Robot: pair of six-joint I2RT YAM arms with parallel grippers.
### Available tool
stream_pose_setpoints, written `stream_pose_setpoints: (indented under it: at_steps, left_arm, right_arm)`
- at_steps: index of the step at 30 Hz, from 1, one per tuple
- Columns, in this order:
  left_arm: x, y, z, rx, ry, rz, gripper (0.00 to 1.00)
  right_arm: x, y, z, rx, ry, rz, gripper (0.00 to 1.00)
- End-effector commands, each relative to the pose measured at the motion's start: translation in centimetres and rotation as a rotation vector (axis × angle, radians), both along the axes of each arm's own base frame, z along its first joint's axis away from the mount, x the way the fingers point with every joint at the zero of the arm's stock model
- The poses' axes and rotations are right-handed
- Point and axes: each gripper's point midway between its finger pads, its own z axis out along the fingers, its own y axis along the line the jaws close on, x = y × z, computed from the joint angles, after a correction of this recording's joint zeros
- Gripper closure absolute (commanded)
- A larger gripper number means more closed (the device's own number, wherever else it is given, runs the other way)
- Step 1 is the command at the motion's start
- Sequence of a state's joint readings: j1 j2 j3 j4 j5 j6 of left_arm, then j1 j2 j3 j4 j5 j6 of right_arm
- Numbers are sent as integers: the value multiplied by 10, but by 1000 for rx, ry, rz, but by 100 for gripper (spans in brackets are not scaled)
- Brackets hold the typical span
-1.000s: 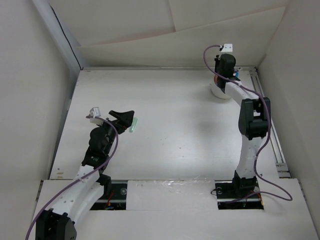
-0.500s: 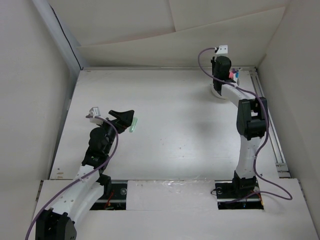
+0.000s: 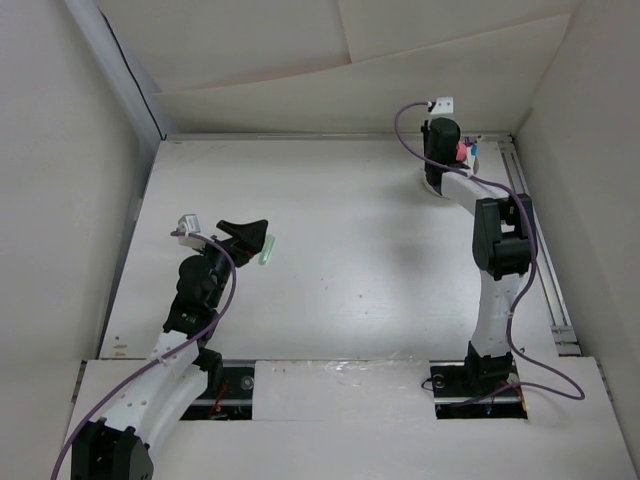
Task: Sort the stationery into containers
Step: Place the pen in the storage box, then pick up the pen from the center of the board.
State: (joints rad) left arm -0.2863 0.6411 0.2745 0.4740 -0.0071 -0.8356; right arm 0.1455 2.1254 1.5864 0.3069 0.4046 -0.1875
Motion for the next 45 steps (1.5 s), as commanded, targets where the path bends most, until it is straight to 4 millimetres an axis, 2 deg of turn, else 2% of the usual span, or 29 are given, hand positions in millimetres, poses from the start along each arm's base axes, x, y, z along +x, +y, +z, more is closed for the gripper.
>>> stream_pose_setpoints:
  at_steps: [1, 4, 6, 7, 8, 9, 10, 11, 14, 17, 20, 23, 26, 27, 28, 29, 30, 31, 32, 33, 34, 35, 37, 38, 39, 40, 41, 43, 45]
  left_arm:
    - [0, -2, 21, -14, -69, -12, 0]
    - [0, -2, 21, -14, -69, -12, 0]
    - [0, -2, 21, -14, -69, -12, 0]
    - [0, -2, 21, -14, -69, -12, 0]
    - [0, -2, 21, -14, -69, -12, 0]
    - [0, -2, 21, -14, -69, -12, 0]
    - [0, -2, 21, -14, -69, -12, 0]
    - [0, -2, 21, -14, -69, -12, 0]
    - [-1, -4, 21, -14, -69, -21, 0]
    - [-2, -3, 25, -17, -79, -21, 0]
    - [-4, -3, 25, -18, -81, -21, 0]
    - [-6, -2, 32, -24, -103, -21, 0]
    - [-7, -2, 32, -24, -103, -21, 0]
    - [-7, -2, 30, -21, -94, -21, 0]
    - [-9, -1, 30, -21, -93, -21, 0]
    - [-10, -1, 30, -21, -93, -21, 0]
    - [-9, 1, 27, -17, -80, -11, 0]
    - [-11, 1, 35, -24, -101, -11, 0]
    - [-11, 3, 35, -23, -98, 0, 0]
    - [-13, 6, 40, -29, -116, 11, 0]
    - [-14, 6, 39, -28, -113, 11, 0]
    - [-14, 8, 39, -19, -115, 20, 0]
    - [-16, 10, 40, -21, -119, 30, 0]
    - [-17, 11, 39, -19, -115, 30, 0]
    - [-16, 13, 45, -23, -125, 42, 0]
    - [-17, 15, 44, -22, -120, 51, 0]
    - [-19, 15, 50, -26, -133, 51, 0]
    - [-21, 21, 53, -31, -144, 76, 0]
    - [-24, 23, 52, -29, -139, 86, 0]
  right_arm:
    - [4, 0, 10, -1, -54, -23, 93]
    - [1, 2, 6, 8, -45, -16, 79]
    - [-1, 1, 20, 11, -68, -16, 72]
    - [-2, 1, 16, 10, -59, -16, 72]
    - [-3, 1, 25, 12, -74, -16, 69]
    - [-5, 2, 18, 21, -63, -9, 69]
    - [-7, 8, 33, 25, -88, 0, 65]
    - [-9, 6, 29, 21, -78, -12, 65]
    - [-16, 6, 43, 26, -97, -3, 58]
    - [-20, 5, 52, 26, -97, -3, 58]
    - [-27, 10, 75, 42, -139, 5, 55]
    - [-37, 19, 92, 54, -153, 23, 55]
    - [-51, 40, 107, 107, -160, 75, 55]
    - [-59, 53, 115, 140, -168, 110, 58]
    - [-63, 63, 113, 153, -145, 142, 62]
    - [-68, 87, 110, 173, -126, 219, 67]
    - [-73, 100, 107, 202, -111, 254, 81]
    - [-81, 115, 99, 217, -76, 296, 88]
    - [-89, 146, 96, 242, -53, 389, 96]
    - [-97, 164, 87, 257, -23, 440, 100]
    - [-103, 183, 76, 270, 16, 491, 100]
    - [-118, 221, 66, 279, 61, 599, 100]
    - [-133, 260, 57, 289, 111, 685, 100]
    - [-142, 278, 36, 282, 175, 722, 100]
    - [-160, 311, 29, 291, 213, 792, 99]
    - [-165, 327, 29, 300, 224, 823, 94]
    - [-171, 342, 12, 311, 261, 834, 79]
    - [-191, 376, -1, 329, 301, 903, 67]
    - [-195, 399, -20, 346, 338, 918, 54]
